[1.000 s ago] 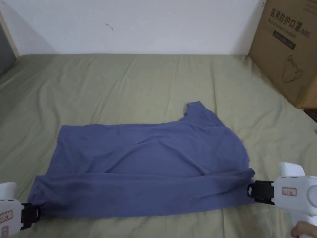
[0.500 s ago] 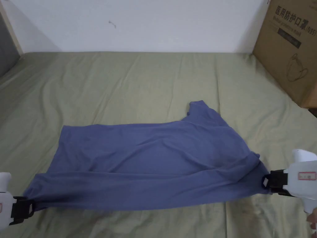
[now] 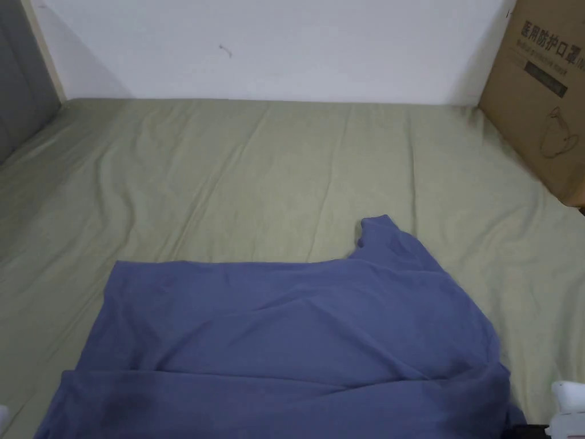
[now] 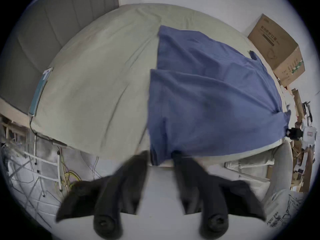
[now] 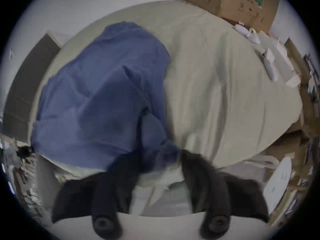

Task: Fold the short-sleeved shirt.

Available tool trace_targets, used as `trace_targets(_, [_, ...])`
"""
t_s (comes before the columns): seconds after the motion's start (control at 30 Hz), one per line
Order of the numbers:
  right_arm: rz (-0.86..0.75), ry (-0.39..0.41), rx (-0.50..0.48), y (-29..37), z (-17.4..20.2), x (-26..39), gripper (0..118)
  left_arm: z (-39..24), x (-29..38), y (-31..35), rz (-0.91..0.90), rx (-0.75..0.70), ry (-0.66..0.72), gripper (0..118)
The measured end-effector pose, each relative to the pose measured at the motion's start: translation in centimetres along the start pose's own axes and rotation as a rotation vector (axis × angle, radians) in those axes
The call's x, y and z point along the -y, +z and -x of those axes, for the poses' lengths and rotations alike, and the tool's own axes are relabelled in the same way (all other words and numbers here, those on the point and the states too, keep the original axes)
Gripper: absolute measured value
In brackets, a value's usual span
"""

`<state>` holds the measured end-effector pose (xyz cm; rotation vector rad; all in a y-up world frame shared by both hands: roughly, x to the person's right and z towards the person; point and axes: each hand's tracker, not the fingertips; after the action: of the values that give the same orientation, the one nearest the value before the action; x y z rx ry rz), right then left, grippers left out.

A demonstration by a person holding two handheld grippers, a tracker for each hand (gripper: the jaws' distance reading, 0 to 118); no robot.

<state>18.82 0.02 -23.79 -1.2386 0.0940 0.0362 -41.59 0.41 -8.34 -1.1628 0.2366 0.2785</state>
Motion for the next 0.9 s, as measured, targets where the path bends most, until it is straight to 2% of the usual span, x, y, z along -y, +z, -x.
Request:
trace_targets(0.03, [-0.018, 0.012, 0.032, 0.6, 0.0, -0.2, 75, 0.1, -0.2, 0.3, -0.017, -0.027, -0.002, 93])
trace_targets(0.07, [-0.035, 0.007, 0.019, 1.2, -0.1, -0.5, 75, 0.3, -0.6, 0.9, -0.047, -0.034, 0.005, 97])
trace_targets(0.17, [-0.082, -0.031, -0.018, 3.3, -0.3, -2.0, 75, 0.3, -2.5, 3.2, -0.144, 0.002, 0.087, 96])
trace_targets(0.23, [-0.138, -0.011, -0.059, 4.4, 0.2, -3.5, 75, 0.0, -3.8, 4.3, -0.195, 0.038, 0.122, 95])
trace_targets(0.27, [-0.164, 0.007, -0.078, 4.9, 0.7, -4.5, 73, -0.4, -4.5, 4.7, -0.219, 0.074, 0.127, 91])
trace_targets(0.3, [-0.183, 0.029, -0.089, 5.2, 1.1, -5.3, 65, -1.1, -5.2, 4.8, -0.241, 0.101, 0.120, 74])
trace_targets(0.33, [-0.206, 0.043, -0.092, 5.5, 1.6, -6.3, 54, -1.8, -6.0, 4.6, -0.251, 0.114, 0.092, 47])
trace_targets(0.37, [-0.230, 0.049, -0.091, 5.5, 2.2, -7.2, 34, -2.7, -6.5, 4.0, -0.250, 0.105, 0.077, 14])
trace_targets(0.4, [-0.260, 0.053, -0.092, 5.3, 2.7, -7.9, 0, -3.4, -7.0, 3.4, -0.250, 0.078, 0.064, 0])
trace_targets(0.53, [-0.204, 0.030, -0.134, 2.4, 4.9, -10.1, 0, -6.0, -8.9, 0.1, -0.178, 0.124, -0.015, 0])
trace_targets(0.6, [-0.143, 0.045, -0.152, 1.2, 5.3, -11.1, 0, -6.8, -9.8, -0.9, -0.148, 0.114, -0.032, 0])
trace_targets(0.77, [-0.198, 0.041, -0.138, -1.5, 6.0, -17.9, 0, -8.4, -12.1, -2.1, -0.151, 0.079, -0.048, 0])
trace_targets(0.8, [-0.203, 0.038, -0.126, -2.2, 6.1, -20.0, 14, -8.5, -12.4, -2.3, -0.151, 0.082, -0.053, 0])
trace_targets(0.87, [-0.207, 0.040, -0.098, -4.2, 5.8, -23.6, 64, -8.8, -13.0, -2.7, -0.142, 0.075, -0.063, 0])
trace_targets(0.9, [-0.196, 0.046, -0.083, -5.2, 5.8, -25.5, 84, -9.0, -13.3, -3.0, -0.135, 0.070, -0.071, 0])
